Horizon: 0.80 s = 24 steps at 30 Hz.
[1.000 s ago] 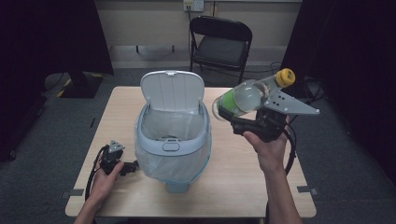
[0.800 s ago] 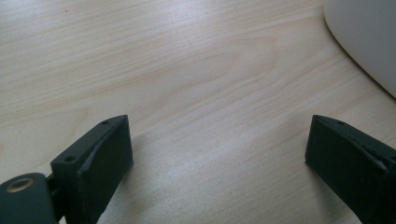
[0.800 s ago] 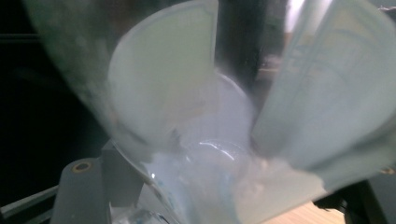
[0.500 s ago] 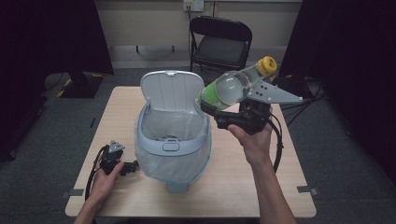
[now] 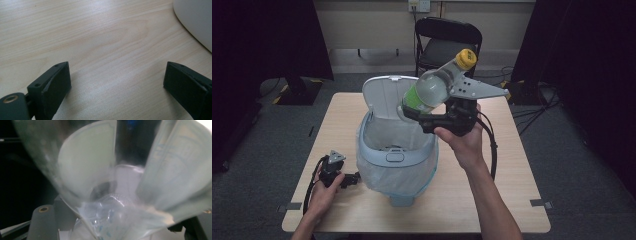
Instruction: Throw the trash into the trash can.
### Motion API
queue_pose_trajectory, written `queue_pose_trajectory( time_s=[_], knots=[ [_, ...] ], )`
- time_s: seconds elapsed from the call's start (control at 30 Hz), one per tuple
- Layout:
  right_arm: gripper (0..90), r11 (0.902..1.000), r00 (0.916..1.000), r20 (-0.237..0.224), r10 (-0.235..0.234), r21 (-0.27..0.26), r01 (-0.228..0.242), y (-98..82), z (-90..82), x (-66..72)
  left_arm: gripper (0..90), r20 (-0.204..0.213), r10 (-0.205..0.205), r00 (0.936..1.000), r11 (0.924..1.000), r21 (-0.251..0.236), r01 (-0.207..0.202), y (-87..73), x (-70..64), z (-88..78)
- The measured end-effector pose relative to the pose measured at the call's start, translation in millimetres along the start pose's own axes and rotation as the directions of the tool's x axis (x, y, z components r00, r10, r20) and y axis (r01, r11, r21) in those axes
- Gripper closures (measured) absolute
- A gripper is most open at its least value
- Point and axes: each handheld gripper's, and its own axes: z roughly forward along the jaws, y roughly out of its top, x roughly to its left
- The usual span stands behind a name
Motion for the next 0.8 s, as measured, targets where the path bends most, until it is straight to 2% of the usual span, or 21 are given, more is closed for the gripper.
queue_pose_trajectory(
  time_s=[0.27, 0.43, 0.47, 0.8],
  knots=[
    [28.1, 0.9981, 0.9992, -0.04, 0.001, 0.061, 0.001, -8.0, 17.5, 0.9, 6.9, 0.0, 0.0, 1.0, 1.0, 0.0, 0.0, 0.0, 0.0, 0.0],
    [28.1, 0.9958, 0.9992, -0.039, 0.003, 0.092, 0.0, -11.5, 24.8, 0.3, 7.0, -0.001, 0.0, 1.0, 1.0, 0.0, 0.0, 0.0, 0.0, 0.0],
    [28.1, 0.9938, 0.999, -0.044, 0.006, 0.111, -0.001, -14.0, 28.3, -0.1, 6.9, -0.001, 0.0, 1.0, 1.0, 0.0, 0.0, 0.0, 0.0, 0.0],
    [28.0, 0.9835, 0.9985, -0.042, 0.036, 0.179, -0.028, -30.7, 39.0, -6.6, 7.0, -0.001, 0.001, 1.0, 1.0, 0.001, -0.001, -0.1, 0.0, -0.1]
  ],
)
